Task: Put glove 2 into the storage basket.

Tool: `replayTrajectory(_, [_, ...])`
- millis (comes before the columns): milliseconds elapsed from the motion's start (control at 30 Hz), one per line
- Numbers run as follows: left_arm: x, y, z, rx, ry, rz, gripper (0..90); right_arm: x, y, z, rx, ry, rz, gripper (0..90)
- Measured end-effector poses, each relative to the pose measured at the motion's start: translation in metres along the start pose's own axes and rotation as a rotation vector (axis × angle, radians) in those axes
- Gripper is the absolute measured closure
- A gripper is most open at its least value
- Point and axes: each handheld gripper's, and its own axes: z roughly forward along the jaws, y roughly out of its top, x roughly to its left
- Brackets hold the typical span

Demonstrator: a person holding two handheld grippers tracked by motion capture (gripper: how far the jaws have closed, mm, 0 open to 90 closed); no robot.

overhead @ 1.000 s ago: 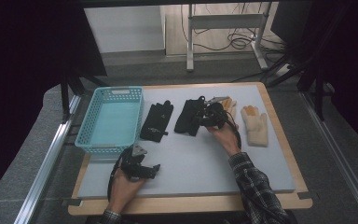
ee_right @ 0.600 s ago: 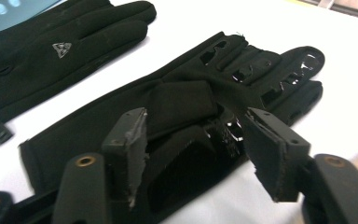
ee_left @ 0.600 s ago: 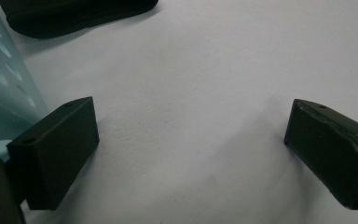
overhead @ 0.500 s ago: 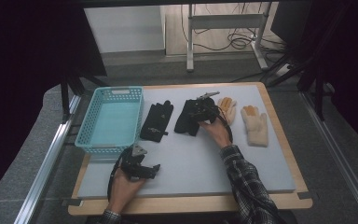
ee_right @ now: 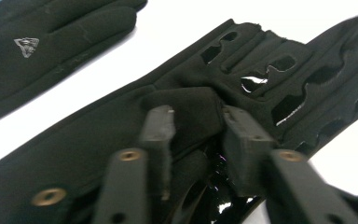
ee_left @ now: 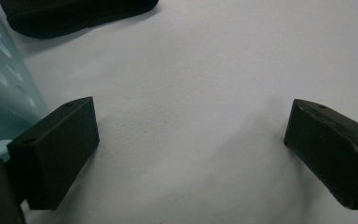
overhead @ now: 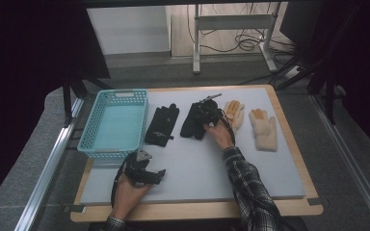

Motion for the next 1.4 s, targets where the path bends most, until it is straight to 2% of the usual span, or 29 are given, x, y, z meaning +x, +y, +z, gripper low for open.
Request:
replayTrajectory(67, [0.000,0.000,0.000,0.000,0.000,0.000,3.5,0.000,0.000,-0.001,0.003,0.023,0.011,78.3])
replayTrajectory(133, [0.000,0.000,0.000,0.000,0.000,-0.001,3.4,0.001,0.000,-0.001,0.002,0.034,0.016,81.4])
replayTrajectory(200, [0.000,0.000,0.000,0.000,0.000,0.000,3.4,0.000,0.000,-0.001,0.002,0.038,0.021,82.4])
replayTrajectory(333, [0.000,0.000,0.000,0.000,-0.001,-0.001,3.5,0.001,0.002,-0.006,-0.001,0.029,-0.008,82.7])
replayTrajectory(567, [0.000,0.000,0.000,0.001,0.000,-0.001,3.5,0.003,0.007,-0.036,-0.039,0.056,-0.036,82.7])
replayTrajectory(600, [0.000,0.000,0.000,0.001,0.000,-0.001,3.5,0.003,0.007,-0.036,-0.039,0.056,-0.036,82.7])
replayTrajectory(733, [0.000,0.000,0.000,0.001,0.001,0.001,3.5,0.013,0.005,-0.062,-0.062,0.085,-0.075,82.6])
replayTrajectory(800, [0.000,0.000,0.000,0.001,0.001,0.001,3.5,0.015,0.005,-0.067,-0.070,0.089,-0.077,82.6])
replayTrajectory(867, [0.000,0.000,0.000,0.001,0.001,0.001,3.5,0.022,0.001,-0.084,-0.087,0.116,-0.077,82.6])
replayTrajectory(933, [0.000,0.000,0.000,0.002,0.001,0.001,3.5,0.024,0.000,-0.088,-0.090,0.123,-0.080,82.6])
replayTrajectory(967, [0.000,0.000,0.000,0.001,0.000,0.000,3.5,0.032,-0.005,-0.100,-0.100,0.137,-0.095,82.5])
replayTrajectory(1000, [0.000,0.000,0.000,0.001,0.000,0.000,3.5,0.032,-0.005,-0.100,-0.100,0.137,-0.095,82.5])
replayTrajectory(1033, [0.000,0.000,0.000,-0.001,0.000,0.000,3.5,0.039,-0.011,-0.111,-0.108,0.154,-0.105,82.5])
replayTrajectory(1067, [0.000,0.000,0.000,-0.001,0.000,0.000,3.5,0.039,-0.011,-0.111,-0.108,0.154,-0.105,82.5])
replayTrajectory(1133, [0.000,0.000,0.000,0.001,0.001,-0.001,3.5,0.050,-0.021,-0.126,-0.115,0.171,-0.113,82.4])
replayTrajectory(1167, [0.000,0.000,0.000,0.001,0.001,-0.001,3.6,0.050,-0.021,-0.126,-0.115,0.171,-0.113,82.4])
replayTrajectory(1233, [0.000,0.000,0.000,0.002,0.002,-0.001,3.6,0.061,-0.035,-0.135,-0.112,0.179,-0.121,82.2])
replayTrajectory(1267, [0.000,0.000,0.000,0.002,0.002,-0.001,3.6,0.061,-0.035,-0.135,-0.112,0.179,-0.121,82.2])
replayTrajectory(1333, [0.000,0.000,0.000,0.000,0.002,-0.002,3.6,0.068,-0.046,-0.137,-0.105,0.183,-0.119,82.2])
replayTrajectory(1367, [0.000,0.000,0.000,-0.001,0.003,-0.003,3.6,0.073,-0.057,-0.135,-0.091,0.184,-0.119,82.1])
replayTrajectory(1400, [0.000,0.000,0.000,-0.001,0.003,-0.003,3.6,0.073,-0.057,-0.135,-0.091,0.184,-0.119,82.1])
